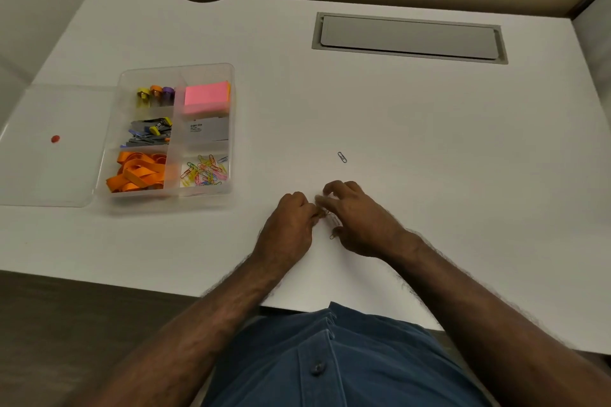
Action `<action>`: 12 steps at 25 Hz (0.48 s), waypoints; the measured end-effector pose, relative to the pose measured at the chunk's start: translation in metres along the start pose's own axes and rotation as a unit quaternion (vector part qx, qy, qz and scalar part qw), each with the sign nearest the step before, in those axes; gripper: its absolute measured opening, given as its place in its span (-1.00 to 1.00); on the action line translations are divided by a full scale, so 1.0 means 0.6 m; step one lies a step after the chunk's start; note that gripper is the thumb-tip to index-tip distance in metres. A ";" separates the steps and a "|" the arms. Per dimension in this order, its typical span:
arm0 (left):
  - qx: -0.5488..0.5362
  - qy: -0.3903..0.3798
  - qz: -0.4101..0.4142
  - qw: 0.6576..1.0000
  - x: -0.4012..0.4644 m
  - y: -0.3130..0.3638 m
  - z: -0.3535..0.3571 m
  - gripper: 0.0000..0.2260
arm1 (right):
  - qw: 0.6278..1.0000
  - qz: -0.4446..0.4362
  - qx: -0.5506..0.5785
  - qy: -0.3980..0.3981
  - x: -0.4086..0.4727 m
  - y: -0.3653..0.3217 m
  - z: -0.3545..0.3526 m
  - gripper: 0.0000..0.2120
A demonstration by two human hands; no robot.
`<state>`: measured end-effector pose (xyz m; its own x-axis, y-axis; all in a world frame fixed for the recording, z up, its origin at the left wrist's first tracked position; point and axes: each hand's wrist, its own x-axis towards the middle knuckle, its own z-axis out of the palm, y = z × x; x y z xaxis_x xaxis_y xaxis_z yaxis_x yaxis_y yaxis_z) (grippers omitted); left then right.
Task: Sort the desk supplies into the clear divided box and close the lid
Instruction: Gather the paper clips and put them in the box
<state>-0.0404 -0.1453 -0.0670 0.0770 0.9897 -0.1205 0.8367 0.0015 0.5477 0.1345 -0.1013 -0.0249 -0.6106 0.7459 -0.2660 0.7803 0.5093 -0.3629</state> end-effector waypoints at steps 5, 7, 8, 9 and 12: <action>0.040 -0.001 0.049 0.998 -0.001 -0.003 0.002 -0.87 | 1.000 -0.002 -0.023 0.010 -0.004 -0.013 0.013 -0.63; 0.069 -0.021 0.071 0.995 -0.003 -0.005 0.004 -0.88 | 0.999 0.022 -0.022 0.018 -0.004 -0.016 0.020 -0.75; 0.078 -0.034 0.076 0.993 -0.003 -0.005 0.004 -0.86 | 0.999 0.037 -0.016 0.023 -0.003 -0.018 0.022 -0.77; 0.085 -0.043 0.080 0.992 -0.004 -0.005 0.004 -0.85 | 0.998 0.054 -0.005 0.026 -0.001 -0.020 0.023 -0.79; 0.084 -0.038 0.088 0.992 -0.001 -0.008 -0.002 -0.86 | 0.993 0.105 0.044 0.029 0.011 -0.025 0.018 -0.83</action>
<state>-0.0453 -0.1458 -0.0684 0.2651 0.9589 -0.1015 0.8845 -0.1999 0.4215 0.1173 -0.1086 -0.0308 -0.4254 0.8560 -0.2936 0.8729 0.3025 -0.3827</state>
